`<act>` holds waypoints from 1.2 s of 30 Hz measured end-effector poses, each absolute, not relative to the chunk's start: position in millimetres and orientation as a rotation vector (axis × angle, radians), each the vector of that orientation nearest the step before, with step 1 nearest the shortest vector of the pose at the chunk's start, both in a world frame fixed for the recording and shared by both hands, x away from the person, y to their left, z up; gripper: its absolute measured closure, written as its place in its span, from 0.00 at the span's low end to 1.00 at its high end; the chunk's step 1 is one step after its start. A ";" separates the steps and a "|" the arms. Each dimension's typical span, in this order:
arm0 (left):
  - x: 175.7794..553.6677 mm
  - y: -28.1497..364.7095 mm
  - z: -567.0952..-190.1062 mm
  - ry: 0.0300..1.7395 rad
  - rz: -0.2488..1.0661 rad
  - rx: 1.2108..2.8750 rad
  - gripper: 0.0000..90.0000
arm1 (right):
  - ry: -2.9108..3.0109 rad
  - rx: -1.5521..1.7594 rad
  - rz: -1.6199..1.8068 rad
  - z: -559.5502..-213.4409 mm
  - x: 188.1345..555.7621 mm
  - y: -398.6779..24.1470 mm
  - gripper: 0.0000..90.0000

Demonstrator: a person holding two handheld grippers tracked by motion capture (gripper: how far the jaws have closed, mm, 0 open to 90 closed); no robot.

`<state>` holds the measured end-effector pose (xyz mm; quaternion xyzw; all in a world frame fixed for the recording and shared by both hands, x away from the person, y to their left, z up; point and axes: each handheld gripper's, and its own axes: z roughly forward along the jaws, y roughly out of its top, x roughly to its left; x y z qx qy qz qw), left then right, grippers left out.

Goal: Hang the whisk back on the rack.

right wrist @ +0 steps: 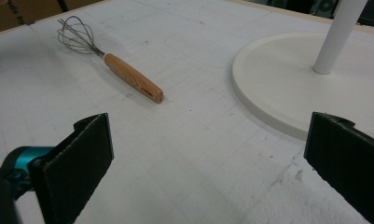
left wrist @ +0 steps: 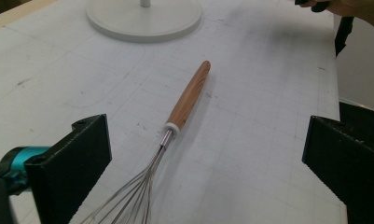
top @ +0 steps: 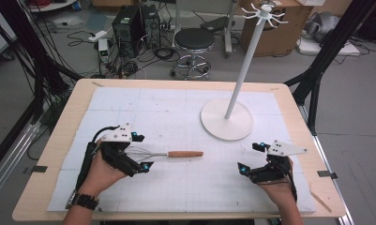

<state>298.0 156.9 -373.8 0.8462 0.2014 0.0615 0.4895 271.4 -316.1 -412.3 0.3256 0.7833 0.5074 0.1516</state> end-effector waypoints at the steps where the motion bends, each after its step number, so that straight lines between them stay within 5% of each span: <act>1: 300.1 153.0 -373.7 0.481 0.147 2.072 0.02 | 2.252 0.927 1.458 -412.6 271.8 -316.0 0.00; 25: 343.5 56.8 -389.6 0.405 0.084 2.435 0.02 | 2.250 0.943 1.467 -413.0 272.2 -318.5 0.00; 36: 357.3 52.3 -409.1 0.475 0.067 2.549 0.21 | 2.257 0.939 1.458 -414.0 272.8 -318.4 0.00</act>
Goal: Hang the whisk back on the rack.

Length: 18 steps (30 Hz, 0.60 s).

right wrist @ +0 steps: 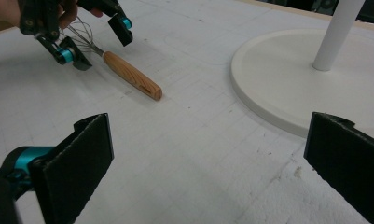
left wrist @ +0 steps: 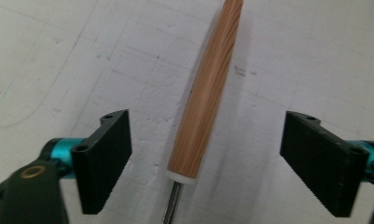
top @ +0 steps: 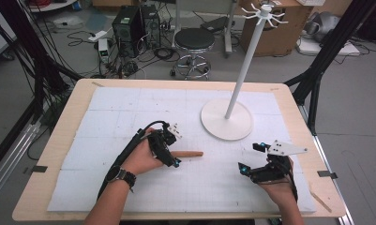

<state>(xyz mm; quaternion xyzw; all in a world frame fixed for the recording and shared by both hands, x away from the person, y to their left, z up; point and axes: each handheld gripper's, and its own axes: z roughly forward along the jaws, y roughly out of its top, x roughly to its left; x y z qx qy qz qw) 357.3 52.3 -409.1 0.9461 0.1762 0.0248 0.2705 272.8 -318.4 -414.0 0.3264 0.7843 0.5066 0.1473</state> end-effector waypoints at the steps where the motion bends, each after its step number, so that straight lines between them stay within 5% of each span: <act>1: 358.4 52.4 -409.8 0.473 0.071 2.573 0.26 | 2.263 0.944 1.455 -414.1 272.5 -317.9 0.00; 6: 359.9 51.3 -415.9 0.508 0.077 2.628 0.47 | 2.271 0.938 1.443 -415.1 273.3 -315.8 0.00; 18: 358.4 46.9 -417.6 0.507 0.099 2.666 0.71 | 2.277 0.931 1.431 -415.7 273.9 -315.0 0.00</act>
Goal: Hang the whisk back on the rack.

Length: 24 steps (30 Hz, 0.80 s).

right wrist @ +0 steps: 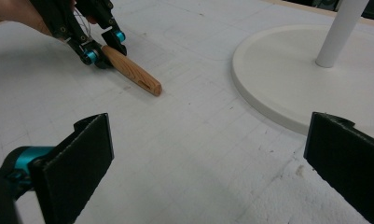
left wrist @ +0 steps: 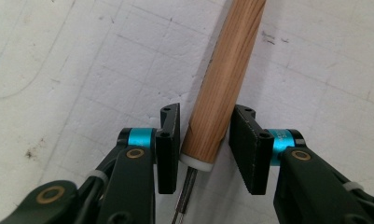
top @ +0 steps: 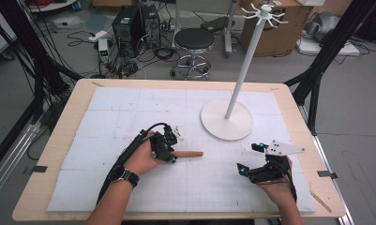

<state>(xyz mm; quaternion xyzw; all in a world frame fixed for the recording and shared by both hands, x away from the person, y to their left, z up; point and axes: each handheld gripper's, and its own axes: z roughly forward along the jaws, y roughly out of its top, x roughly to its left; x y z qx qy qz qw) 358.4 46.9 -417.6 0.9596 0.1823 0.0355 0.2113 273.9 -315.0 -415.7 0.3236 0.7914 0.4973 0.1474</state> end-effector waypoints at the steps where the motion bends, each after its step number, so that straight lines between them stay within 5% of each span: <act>1: 357.9 46.2 -417.6 0.510 0.109 2.670 0.71 | 2.278 0.931 1.427 -415.8 273.9 -314.9 0.00; 9: 355.4 38.3 -414.8 0.459 0.118 2.734 0.80 | 2.279 0.935 1.427 -415.7 273.3 -314.5 0.00; 24: 354.7 35.2 -413.4 0.435 0.127 2.760 0.82 | 2.275 0.936 1.429 -415.1 272.2 -315.7 0.00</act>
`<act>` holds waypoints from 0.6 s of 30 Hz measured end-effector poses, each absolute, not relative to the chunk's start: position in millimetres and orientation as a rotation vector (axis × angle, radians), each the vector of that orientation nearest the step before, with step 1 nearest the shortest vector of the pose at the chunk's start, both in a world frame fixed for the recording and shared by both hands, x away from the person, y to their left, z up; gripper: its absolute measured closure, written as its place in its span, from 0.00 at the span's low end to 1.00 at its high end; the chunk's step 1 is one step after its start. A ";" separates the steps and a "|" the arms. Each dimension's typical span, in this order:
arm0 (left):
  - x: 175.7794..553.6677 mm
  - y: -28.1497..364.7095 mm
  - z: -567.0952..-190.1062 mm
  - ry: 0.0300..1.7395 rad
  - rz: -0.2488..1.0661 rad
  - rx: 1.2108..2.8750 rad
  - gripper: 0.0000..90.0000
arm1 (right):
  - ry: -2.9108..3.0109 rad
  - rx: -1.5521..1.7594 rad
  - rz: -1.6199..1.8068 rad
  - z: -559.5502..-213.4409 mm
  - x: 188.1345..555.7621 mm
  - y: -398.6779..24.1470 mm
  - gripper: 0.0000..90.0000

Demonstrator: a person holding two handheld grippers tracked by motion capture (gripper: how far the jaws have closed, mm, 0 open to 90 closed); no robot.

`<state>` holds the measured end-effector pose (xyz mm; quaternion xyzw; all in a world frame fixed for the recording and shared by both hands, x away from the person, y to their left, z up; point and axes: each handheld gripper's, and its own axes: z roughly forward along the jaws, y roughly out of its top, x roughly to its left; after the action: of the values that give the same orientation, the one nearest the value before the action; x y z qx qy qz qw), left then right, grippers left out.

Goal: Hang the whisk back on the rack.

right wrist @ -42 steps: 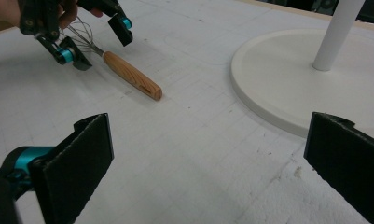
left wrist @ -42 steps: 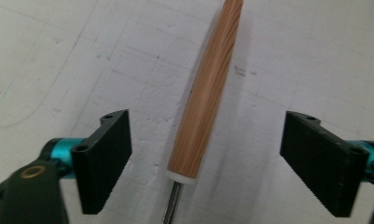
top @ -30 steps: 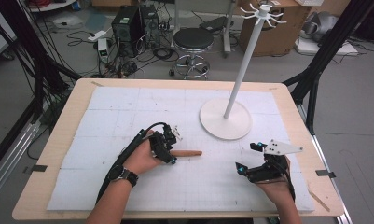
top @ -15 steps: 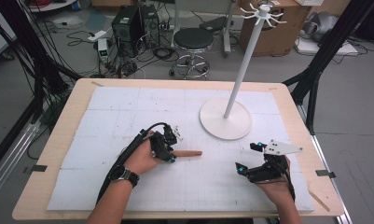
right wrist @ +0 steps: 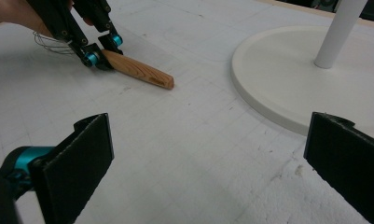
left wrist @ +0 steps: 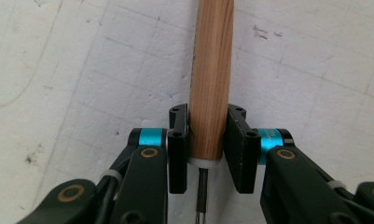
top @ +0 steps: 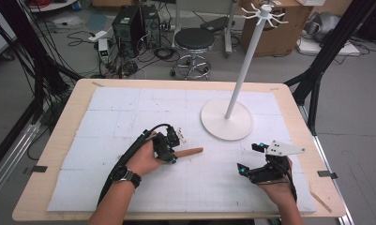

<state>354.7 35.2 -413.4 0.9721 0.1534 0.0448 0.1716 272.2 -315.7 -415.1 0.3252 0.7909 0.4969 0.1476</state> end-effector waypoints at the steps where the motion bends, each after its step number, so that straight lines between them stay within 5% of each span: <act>1: 354.7 35.2 -413.4 0.435 0.127 2.760 0.82 | 2.275 0.936 1.429 -415.1 272.2 -315.7 0.00; 2: 351.9 48.7 -367.6 0.432 0.097 2.485 0.82 | 2.275 0.936 1.429 -415.1 272.2 -315.7 0.00; 18: 352.2 46.7 -332.2 0.420 0.114 2.377 0.82 | 2.270 0.926 1.432 -416.3 272.8 -316.9 0.00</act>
<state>352.2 46.7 -332.2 0.9197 0.1624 0.0442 0.3548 272.8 -316.9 -416.3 0.3223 0.7904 0.4986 0.1506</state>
